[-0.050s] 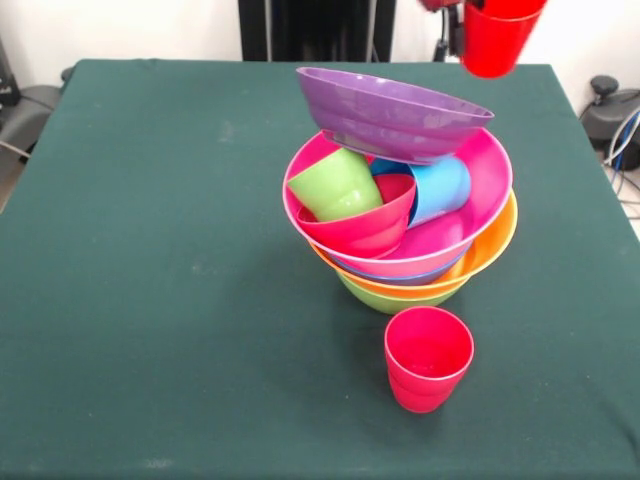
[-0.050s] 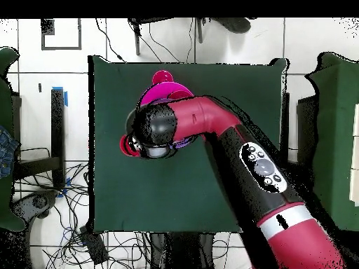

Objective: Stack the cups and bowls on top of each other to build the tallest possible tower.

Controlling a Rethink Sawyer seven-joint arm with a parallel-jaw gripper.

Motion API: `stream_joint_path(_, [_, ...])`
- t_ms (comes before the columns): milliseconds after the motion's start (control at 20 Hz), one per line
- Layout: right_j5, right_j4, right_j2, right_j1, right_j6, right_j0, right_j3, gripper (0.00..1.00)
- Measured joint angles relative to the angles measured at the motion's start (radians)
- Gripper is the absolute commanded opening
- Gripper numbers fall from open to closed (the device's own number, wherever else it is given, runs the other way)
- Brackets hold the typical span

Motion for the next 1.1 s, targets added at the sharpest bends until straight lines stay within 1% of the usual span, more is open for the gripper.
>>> stream_joint_path(250, [0.000, -0.059, 0.018, 0.025, -0.060, -0.048, -0.015, 0.00])
stream_joint_path(450, [0.000, -0.084, 0.023, 0.045, -0.091, -0.071, -0.024, 0.00])
stream_joint_path(800, [0.000, -0.107, 0.033, 0.060, -0.098, -0.073, -0.043, 0.00])
stream_joint_path(1100, [0.000, -0.109, 0.051, 0.071, -0.098, -0.073, -0.059, 0.00])
